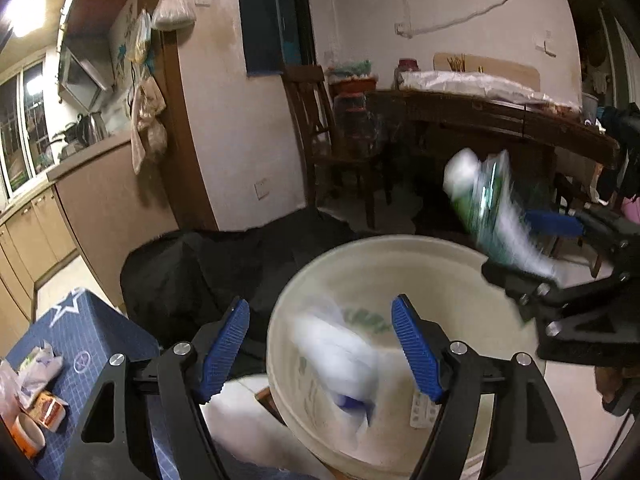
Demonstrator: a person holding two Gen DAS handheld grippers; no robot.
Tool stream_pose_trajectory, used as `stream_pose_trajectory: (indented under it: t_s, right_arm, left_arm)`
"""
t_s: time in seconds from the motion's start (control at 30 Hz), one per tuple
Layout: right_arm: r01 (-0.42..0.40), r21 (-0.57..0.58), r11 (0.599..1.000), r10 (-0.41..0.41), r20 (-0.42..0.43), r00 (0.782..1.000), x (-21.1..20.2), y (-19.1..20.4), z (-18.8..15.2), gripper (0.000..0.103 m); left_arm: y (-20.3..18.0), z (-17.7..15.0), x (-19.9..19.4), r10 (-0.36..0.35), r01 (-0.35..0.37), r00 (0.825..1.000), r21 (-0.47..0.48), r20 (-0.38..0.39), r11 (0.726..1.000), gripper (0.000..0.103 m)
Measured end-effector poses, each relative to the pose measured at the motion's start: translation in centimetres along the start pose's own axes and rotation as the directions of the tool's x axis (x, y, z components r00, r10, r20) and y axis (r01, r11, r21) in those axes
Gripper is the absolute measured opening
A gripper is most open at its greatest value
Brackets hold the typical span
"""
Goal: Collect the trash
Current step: 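Open both grippers to drop the carton and bag into the bucket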
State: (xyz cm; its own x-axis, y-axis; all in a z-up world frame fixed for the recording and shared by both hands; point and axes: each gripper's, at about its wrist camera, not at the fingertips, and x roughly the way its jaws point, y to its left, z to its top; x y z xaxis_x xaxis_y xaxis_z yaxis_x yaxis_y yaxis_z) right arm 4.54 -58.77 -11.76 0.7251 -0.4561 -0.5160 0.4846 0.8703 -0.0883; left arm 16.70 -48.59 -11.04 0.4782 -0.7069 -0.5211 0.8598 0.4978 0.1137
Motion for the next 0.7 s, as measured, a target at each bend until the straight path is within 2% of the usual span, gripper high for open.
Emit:
stream_pose_trajectory:
  t_s: [0.37, 0.7]
  right_arm:
    - [-0.007, 0.036, 0.999, 0.007, 0.005, 1.0, 0.0, -0.6, -0.5, 0.08]
    - [-0.031, 0.026, 0.999, 0.031, -0.001, 1.0, 0.0, -0.5, -0.7, 0.079]
  left_arm:
    - [1.5, -0.3, -0.5, 0.03, -0.03, 1.0, -0.047, -0.003, 0.998, 0.075]
    - [1.3, -0.5, -1.0, 0.008, -0.008, 1.0, -0.037, 0.002, 0.999, 0.075]
